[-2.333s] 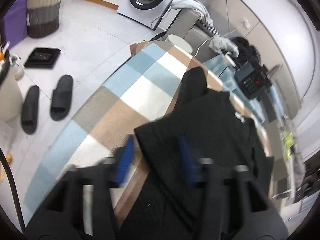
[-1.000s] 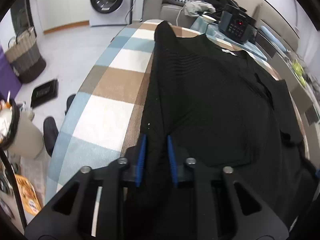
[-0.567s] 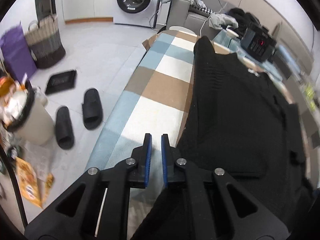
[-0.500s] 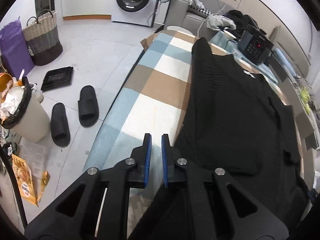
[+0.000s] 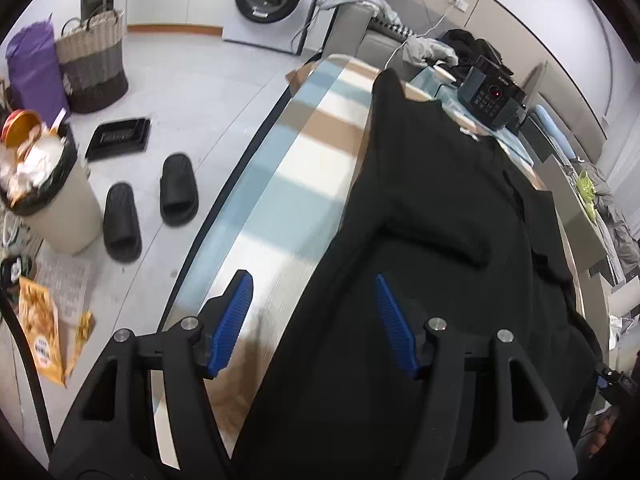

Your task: Fold small clothes

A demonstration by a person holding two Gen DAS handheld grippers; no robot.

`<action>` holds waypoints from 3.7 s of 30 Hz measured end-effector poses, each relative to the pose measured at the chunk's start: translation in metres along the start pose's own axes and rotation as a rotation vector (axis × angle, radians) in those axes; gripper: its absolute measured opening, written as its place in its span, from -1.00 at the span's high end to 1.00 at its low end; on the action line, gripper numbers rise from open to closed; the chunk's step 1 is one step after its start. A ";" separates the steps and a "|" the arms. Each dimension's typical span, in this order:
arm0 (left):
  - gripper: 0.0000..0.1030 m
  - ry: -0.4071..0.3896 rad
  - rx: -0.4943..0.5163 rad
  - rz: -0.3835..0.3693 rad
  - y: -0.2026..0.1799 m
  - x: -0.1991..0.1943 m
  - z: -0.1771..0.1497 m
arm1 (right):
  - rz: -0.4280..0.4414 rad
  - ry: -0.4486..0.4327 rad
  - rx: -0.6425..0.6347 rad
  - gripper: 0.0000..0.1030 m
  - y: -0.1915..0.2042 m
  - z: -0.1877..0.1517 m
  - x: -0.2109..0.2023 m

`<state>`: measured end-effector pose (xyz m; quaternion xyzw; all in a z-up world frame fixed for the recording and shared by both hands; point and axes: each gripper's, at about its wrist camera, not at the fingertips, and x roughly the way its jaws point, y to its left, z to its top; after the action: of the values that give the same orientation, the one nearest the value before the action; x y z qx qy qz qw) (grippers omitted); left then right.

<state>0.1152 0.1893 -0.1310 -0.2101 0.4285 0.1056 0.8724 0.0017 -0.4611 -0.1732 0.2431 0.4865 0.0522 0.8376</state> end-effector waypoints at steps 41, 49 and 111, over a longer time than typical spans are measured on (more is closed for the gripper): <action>0.94 -0.067 0.084 -0.009 -0.029 0.016 0.040 | 0.130 -0.140 0.042 0.89 0.015 0.061 0.030; 0.26 0.005 0.086 0.010 -0.018 0.015 0.018 | 0.134 -0.074 0.036 0.25 0.000 0.035 0.020; -0.13 0.053 0.142 -0.164 0.000 -0.028 -0.067 | 0.159 -0.173 -0.150 0.90 0.033 0.016 -0.013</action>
<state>0.0511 0.1580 -0.1455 -0.1848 0.4393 -0.0025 0.8791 0.0133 -0.4420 -0.1410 0.2213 0.3862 0.1335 0.8855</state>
